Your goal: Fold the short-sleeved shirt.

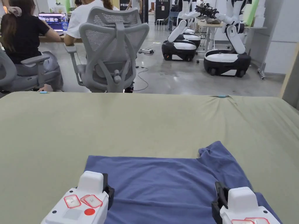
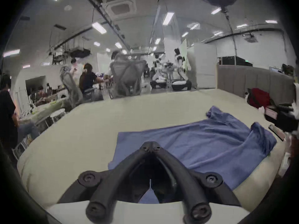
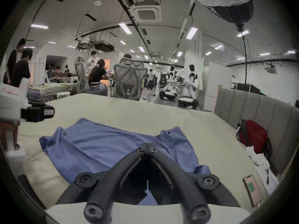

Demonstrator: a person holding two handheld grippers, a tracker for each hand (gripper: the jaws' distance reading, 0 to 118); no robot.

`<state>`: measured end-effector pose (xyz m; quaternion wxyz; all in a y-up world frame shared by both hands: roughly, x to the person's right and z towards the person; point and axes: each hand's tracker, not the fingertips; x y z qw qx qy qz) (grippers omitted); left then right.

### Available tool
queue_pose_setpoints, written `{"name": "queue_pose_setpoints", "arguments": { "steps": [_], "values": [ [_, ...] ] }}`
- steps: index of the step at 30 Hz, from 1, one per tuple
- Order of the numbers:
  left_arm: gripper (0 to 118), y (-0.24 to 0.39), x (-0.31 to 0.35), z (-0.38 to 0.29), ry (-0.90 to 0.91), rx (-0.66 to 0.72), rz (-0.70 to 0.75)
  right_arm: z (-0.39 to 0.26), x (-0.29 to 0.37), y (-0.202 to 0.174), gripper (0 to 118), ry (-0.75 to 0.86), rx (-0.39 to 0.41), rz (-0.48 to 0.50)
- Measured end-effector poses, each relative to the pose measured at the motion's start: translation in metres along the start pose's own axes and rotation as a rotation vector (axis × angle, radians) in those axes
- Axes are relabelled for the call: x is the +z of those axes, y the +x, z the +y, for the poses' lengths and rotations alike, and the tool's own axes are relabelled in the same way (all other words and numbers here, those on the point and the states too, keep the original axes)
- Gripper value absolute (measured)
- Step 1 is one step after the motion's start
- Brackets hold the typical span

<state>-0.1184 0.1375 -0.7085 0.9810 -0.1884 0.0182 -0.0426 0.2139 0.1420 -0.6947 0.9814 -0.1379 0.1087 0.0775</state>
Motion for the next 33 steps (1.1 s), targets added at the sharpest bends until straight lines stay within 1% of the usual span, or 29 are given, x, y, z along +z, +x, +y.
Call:
{"name": "queue_pose_setpoints", "arguments": {
  "steps": [2,4,7,9,10,11,12,13,14,15,16,17,18,19,20,21,22,23,24,25,26,27,28,29,30,31,32,33],
  "values": [
    [0,-0.021,-0.032,0.013,-0.068,0.057,0.006,0.002,-0.008,0.003,0,-0.006,0.007,0.005],
    [0,-0.039,-0.073,0.025,-0.152,0.045,0.020,0.003,-0.016,0.007,0,-0.015,0.006,0.011],
    [0,-0.061,-0.140,0.042,-0.261,-0.010,0.067,0.006,-0.032,0.016,0,-0.035,-0.006,0.018],
    [0,-0.076,-0.182,0.046,-0.319,0.041,0.055,0.004,-0.041,0.022,0,-0.045,-0.005,0.013],
    [0,-0.079,-0.201,0.049,-0.352,0.045,0.043,0.004,-0.047,0.025,0,-0.055,-0.006,0.013],
    [13,-0.083,-0.221,0.049,-0.405,0.051,0.032,0.003,-0.052,0.029,0,-0.064,-0.008,0.011],
    [47,-0.085,-0.237,0.048,-0.433,0.043,0.040,0.002,-0.056,0.031,0,-0.071,-0.009,0.009],
    [98,-0.086,-0.254,0.045,-0.455,0.034,0.048,0.001,-0.062,0.035,0,-0.081,-0.012,0.006],
    [118,-0.081,-0.263,0.043,-0.480,0.019,0.074,0.000,-0.068,0.040,0,-0.091,-0.012,0.001],
    [115,-0.080,-0.272,0.038,-0.487,0.002,0.099,-0.001,-0.073,0.045,0,-0.105,-0.014,-0.004],
    [97,-0.080,-0.281,0.034,-0.488,-0.011,0.100,-0.002,-0.079,0.050,0,-0.119,-0.019,-0.008],
    [90,-0.080,-0.290,0.029,-0.513,-0.004,0.101,-0.002,-0.085,0.057,0,-0.135,-0.035,-0.008],
    [91,-0.077,-0.292,0.025,-0.556,-0.010,0.101,-0.002,-0.092,0.066,0,-0.160,-0.083,0.002],
    [91,-0.077,-0.295,0.020,-0.576,0.008,0.064,-0.001,-0.101,0.078,0,-0.180,-0.148,0.011],
    [91,-0.080,-0.294,0.021,-0.561,0.036,0.076,0.001,-0.112,0.089,0,-0.198,-0.171,0.001],
    [91,-0.081,-0.290,0.026,-0.567,0.063,0.065,0.003,-0.125,0.099,0,-0.224,-0.162,-0.026],
    [85,-0.082,-0.286,0.032,-0.571,0.046,0.055,0.006,-0.143,0.109,0,-0.268,-0.134,-0.067],
    [73,-0.079,-0.278,0.037,-0.567,0.024,0.018,0.008,-0.165,0.120,0,-0.319,-0.115,-0.098],
    [47,-0.076,-0.270,0.042,-0.549,0.004,0.010,0.008,-0.185,0.131,0,-0.359,-0.114,-0.131],
    [0,-0.072,-0.262,0.046,-0.526,0.000,0.016,0.008,-0.205,0.142,0,-0.389,-0.135,-0.138],
    [2,-0.073,-0.259,0.051,-0.506,0.013,0.016,0.007,-0.224,0.154,0,-0.392,-0.187,-0.113],
    [2,-0.071,-0.253,0.054,-0.477,0.007,0.022,0.007,-0.241,0.164,6,-0.408,-0.231,-0.106],
    [2,-0.067,-0.246,0.058,-0.458,-0.005,-0.001,0.005,-0.259,0.173,39,-0.433,-0.237,-0.105],
    [2,-0.064,-0.240,0.061,-0.451,-0.013,0.002,0.001,-0.278,0.179,78,-0.475,-0.235,-0.099],
    [2,-0.068,-0.241,0.062,-0.440,-0.023,0.002,-0.003,-0.293,0.182,112,-0.528,-0.217,-0.108],
    [2,-0.067,-0.237,0.065,-0.424,-0.032,0.008,-0.009,-0.306,0.185,116,-0.569,-0.199,-0.104],
    [2,-0.065,-0.232,0.067,-0.411,-0.037,0.008,-0.014,-0.314,0.184,108,-0.563,-0.182,-0.090],
    [2,-0.065,-0.229,0.069,-0.406,-0.041,0.006,-0.021,-0.322,0.184,103,-0.610,-0.190,-0.095]
  ]
}}
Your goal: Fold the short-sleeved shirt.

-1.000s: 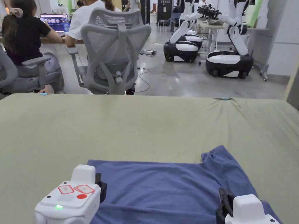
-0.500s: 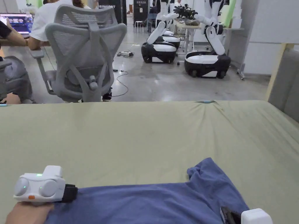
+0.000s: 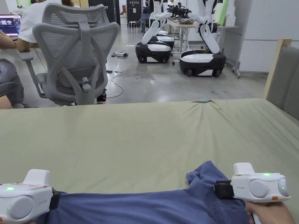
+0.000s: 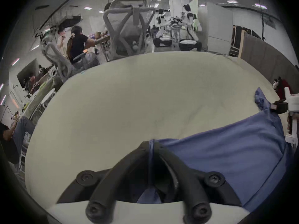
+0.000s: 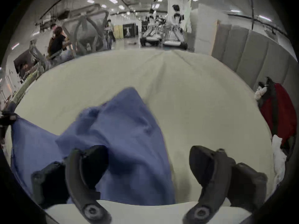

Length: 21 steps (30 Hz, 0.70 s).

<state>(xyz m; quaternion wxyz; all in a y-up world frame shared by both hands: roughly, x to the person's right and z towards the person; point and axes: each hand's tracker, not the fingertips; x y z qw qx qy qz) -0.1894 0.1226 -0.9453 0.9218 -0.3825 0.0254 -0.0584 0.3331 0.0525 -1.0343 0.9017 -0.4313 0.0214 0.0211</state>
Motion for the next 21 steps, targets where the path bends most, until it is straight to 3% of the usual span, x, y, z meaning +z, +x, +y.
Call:
{"name": "queue_pose_setpoints", "arguments": {
  "steps": [3,4,5,7,11,16,21],
  "values": [
    [2,0.000,0.003,0.001,0.012,-0.020,0.008,-0.006,-0.017,0.002,102,-0.062,0.001,0.024],
    [2,0.000,0.004,0.000,0.012,-0.019,0.008,-0.006,-0.010,0.001,90,-0.046,0.006,0.015],
    [2,-0.001,0.003,-0.001,0.012,-0.015,0.005,-0.003,-0.002,-0.002,71,-0.041,0.015,0.018],
    [2,0.000,0.005,-0.003,0.014,-0.013,0.003,-0.003,0.015,-0.008,0,0.007,0.098,-0.009],
    [2,-0.001,0.021,-0.009,0.031,0.009,-0.001,-0.010,0.050,-0.015,0,0.013,0.099,0.015],
    [2,-0.013,0.092,-0.025,0.127,0.060,-0.030,-0.025,0.144,-0.009,0,0.201,0.120,0.027],
    [2,-0.025,0.170,-0.074,0.191,0.084,-0.051,-0.081,0.237,0.001,0,0.328,0.135,0.038]
  ]
}}
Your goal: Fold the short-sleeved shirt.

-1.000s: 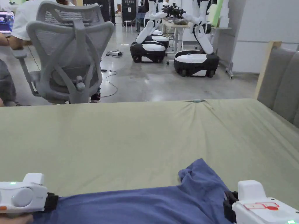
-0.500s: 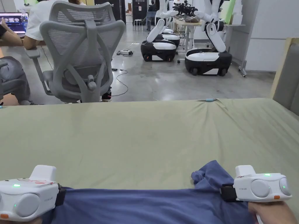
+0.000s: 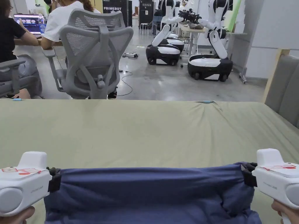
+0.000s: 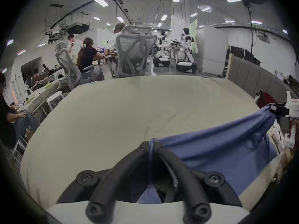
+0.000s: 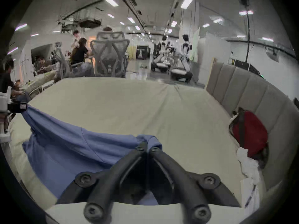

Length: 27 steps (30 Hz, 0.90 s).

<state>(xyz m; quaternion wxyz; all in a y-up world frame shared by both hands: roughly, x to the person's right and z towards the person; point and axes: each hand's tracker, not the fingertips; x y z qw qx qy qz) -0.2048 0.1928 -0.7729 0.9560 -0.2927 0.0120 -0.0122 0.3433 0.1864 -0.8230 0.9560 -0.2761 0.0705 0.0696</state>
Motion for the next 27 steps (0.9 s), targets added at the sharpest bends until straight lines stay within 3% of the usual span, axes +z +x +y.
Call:
{"name": "queue_pose_setpoints", "arguments": {
  "steps": [5,9,12,13,14,16,17,22,26,27],
  "values": [
    [2,-0.005,0.045,-0.073,-0.077,0.055,-0.047,-0.074,0.058,-0.018,0,-0.022,-0.003,-0.012],
    [2,-0.003,0.044,-0.144,-0.209,0.119,-0.056,-0.144,0.060,-0.030,0,-0.160,0.047,-0.061],
    [7,0.003,0.045,-0.173,-0.199,0.163,-0.036,-0.165,0.062,-0.029,2,-0.172,-0.027,-0.018],
    [24,0.009,0.050,-0.172,-0.171,0.152,-0.009,-0.162,0.069,-0.033,12,-0.151,-0.023,-0.022],
    [48,0.015,0.055,-0.168,-0.136,0.135,0.021,-0.147,0.081,-0.036,31,-0.085,0.007,-0.052],
    [96,0.032,0.068,-0.152,-0.019,0.090,0.035,-0.126,0.105,-0.049,93,0.013,-0.052,-0.045],
    [98,0.041,0.076,-0.143,0.043,0.079,0.034,-0.116,0.115,-0.058,103,0.076,-0.078,-0.034],
    [84,0.100,0.109,-0.096,0.332,0.030,0.056,-0.073,0.149,-0.116,102,0.337,-0.068,-0.006],
    [62,0.136,0.127,-0.084,0.469,-0.036,0.059,-0.076,0.154,-0.145,84,0.410,-0.054,0.005],
    [41,0.142,0.128,-0.084,0.473,-0.054,0.059,-0.079,0.153,-0.150,64,0.415,-0.056,0.008]
  ]
}}
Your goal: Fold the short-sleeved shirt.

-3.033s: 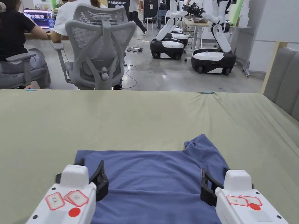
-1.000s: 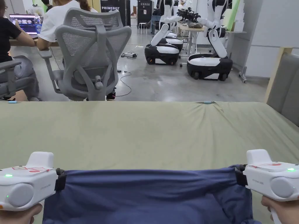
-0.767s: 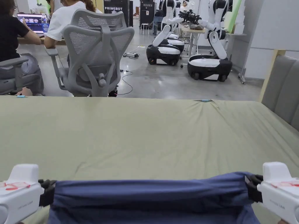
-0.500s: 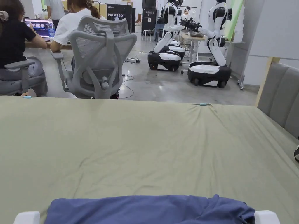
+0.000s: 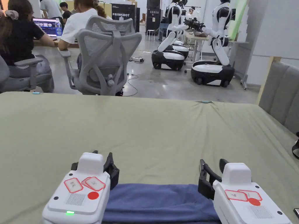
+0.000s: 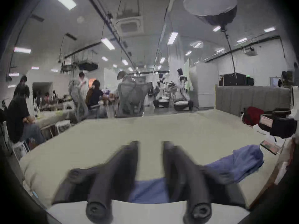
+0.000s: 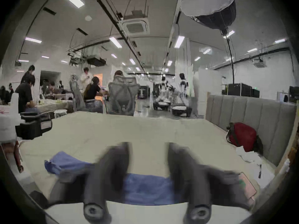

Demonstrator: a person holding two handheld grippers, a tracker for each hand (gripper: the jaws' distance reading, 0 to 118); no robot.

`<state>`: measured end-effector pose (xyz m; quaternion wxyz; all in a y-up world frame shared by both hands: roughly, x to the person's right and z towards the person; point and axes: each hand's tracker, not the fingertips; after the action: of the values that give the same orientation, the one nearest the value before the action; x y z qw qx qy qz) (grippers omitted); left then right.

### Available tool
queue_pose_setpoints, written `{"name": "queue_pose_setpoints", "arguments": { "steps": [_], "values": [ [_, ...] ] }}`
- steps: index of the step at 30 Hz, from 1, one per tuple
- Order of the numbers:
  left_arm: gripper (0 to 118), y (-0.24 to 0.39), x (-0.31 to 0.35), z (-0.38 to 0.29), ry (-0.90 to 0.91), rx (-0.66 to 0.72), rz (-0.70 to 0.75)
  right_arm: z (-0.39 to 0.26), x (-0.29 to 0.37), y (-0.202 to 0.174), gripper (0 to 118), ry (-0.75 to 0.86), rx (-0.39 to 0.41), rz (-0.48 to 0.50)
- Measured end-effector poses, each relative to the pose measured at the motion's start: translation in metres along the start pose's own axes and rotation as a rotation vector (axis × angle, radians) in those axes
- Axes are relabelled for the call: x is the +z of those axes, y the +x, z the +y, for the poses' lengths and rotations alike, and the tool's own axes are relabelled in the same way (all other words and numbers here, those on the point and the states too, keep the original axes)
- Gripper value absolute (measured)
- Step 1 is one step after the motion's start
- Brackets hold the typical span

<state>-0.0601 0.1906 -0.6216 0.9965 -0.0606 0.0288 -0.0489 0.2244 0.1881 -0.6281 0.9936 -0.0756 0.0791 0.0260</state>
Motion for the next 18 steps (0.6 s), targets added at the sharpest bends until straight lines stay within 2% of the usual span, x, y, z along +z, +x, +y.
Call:
{"name": "queue_pose_setpoints", "arguments": {
  "steps": [1,2,3,5,8,12,15,16,18],
  "values": [
    [13,0.005,0.001,-0.001,-0.004,-0.005,-0.006,-0.002,-0.002,-0.005,26,-0.006,0.010,-0.002],
    [0,0.007,0.001,-0.001,-0.007,-0.007,-0.012,-0.003,-0.004,-0.010,4,-0.025,0.039,-0.017],
    [0,0.008,0.001,-0.002,-0.015,-0.010,-0.023,-0.006,-0.005,-0.012,0,-0.026,0.051,-0.024],
    [0,0.008,-0.002,-0.005,-0.061,-0.016,-0.072,-0.007,-0.006,-0.013,0,-0.038,0.031,0.006],
    [0,-0.008,-0.007,-0.014,-0.090,-0.014,-0.057,-0.009,-0.007,-0.016,0,-0.037,0.039,-0.006],
    [0,-0.071,-0.022,-0.044,-0.219,0.159,0.000,-0.011,-0.014,-0.022,0,-0.060,0.053,-0.006],
    [0,-0.131,-0.032,-0.078,-0.313,0.352,0.020,-0.014,-0.019,-0.029,0,-0.071,0.050,-0.007],
    [17,-0.152,-0.036,-0.091,-0.361,0.431,-0.008,-0.016,-0.021,-0.031,0,-0.079,0.044,-0.006],
    [88,-0.184,-0.040,-0.114,-0.412,0.590,-0.026,-0.021,-0.026,-0.038,0,-0.093,0.042,-0.002]
  ]
}}
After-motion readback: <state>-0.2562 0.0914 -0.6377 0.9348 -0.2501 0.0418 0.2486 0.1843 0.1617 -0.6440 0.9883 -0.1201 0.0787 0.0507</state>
